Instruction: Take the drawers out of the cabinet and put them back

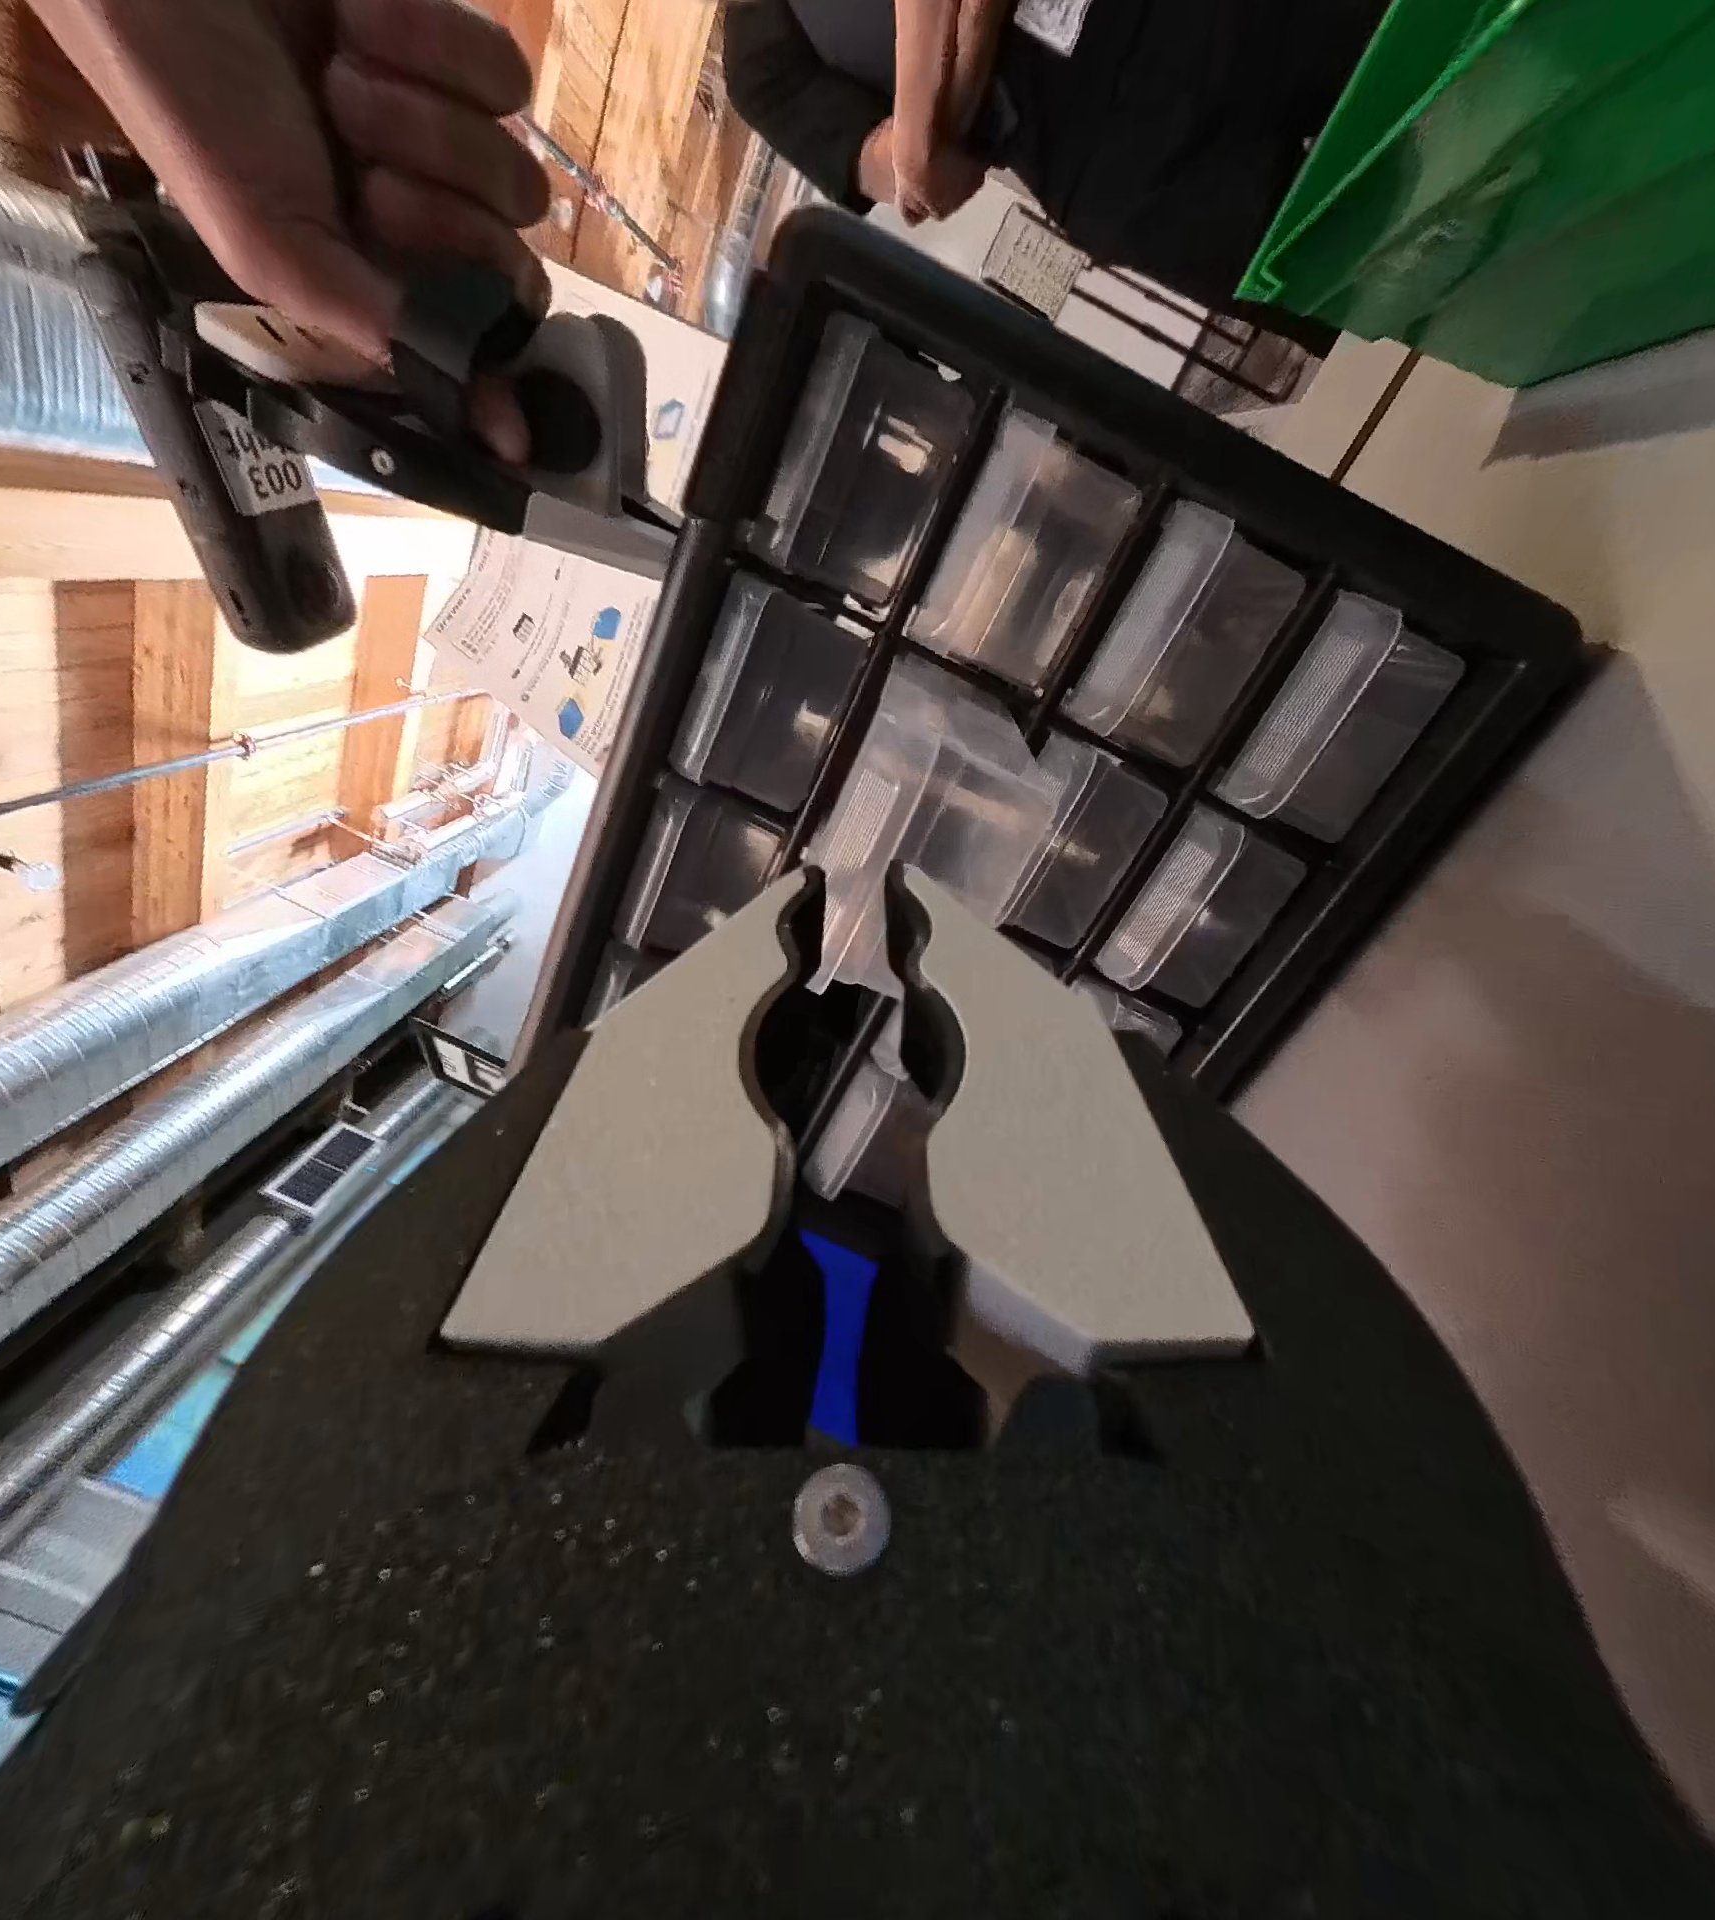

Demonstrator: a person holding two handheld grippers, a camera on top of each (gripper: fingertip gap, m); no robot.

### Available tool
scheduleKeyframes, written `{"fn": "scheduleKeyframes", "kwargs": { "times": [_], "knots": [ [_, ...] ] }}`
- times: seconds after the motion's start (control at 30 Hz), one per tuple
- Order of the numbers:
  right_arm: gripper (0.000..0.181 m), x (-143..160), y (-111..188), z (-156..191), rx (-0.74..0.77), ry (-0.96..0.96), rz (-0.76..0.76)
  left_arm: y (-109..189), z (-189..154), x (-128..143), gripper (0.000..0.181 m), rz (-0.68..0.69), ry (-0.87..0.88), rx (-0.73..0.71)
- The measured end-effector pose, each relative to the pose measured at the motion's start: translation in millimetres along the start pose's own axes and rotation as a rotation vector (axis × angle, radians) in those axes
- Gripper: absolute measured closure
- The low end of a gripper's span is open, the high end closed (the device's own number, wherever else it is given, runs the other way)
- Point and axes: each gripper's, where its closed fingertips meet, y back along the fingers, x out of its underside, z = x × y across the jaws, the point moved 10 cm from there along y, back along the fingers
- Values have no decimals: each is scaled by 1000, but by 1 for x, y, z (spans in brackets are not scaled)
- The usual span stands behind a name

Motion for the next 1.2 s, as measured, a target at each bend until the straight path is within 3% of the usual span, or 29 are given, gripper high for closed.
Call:
{"fn": "scheduleKeyframes", "kwargs": {
  "times": [0.03,0.2,0.33,0.5,0.6,0.73,0.87,1.2],
  "knots": [
    [181,0,0,0,0,-1,-2,0,0,-1,168,10,18,8],
    [181,2,0,-1,-10,-10,-18,11,1,-3,119,69,285,84],
    [181,3,0,-1,-11,-12,-31,14,9,-4,106,136,678,185],
    [181,3,0,-2,-16,-16,-32,-13,13,-1,92,249,1039,238],
    [181,3,0,-1,-16,-16,-33,-25,14,-10,96,235,1053,213],
    [181,4,0,-2,-18,-19,-43,-36,12,-12,115,289,1073,163],
    [181,6,0,-2,-20,-21,-55,-36,13,-10,115,306,1077,167],
    [181,7,0,-1,-18,-31,-74,5,14,-6,116,267,1060,187]
  ]
}}
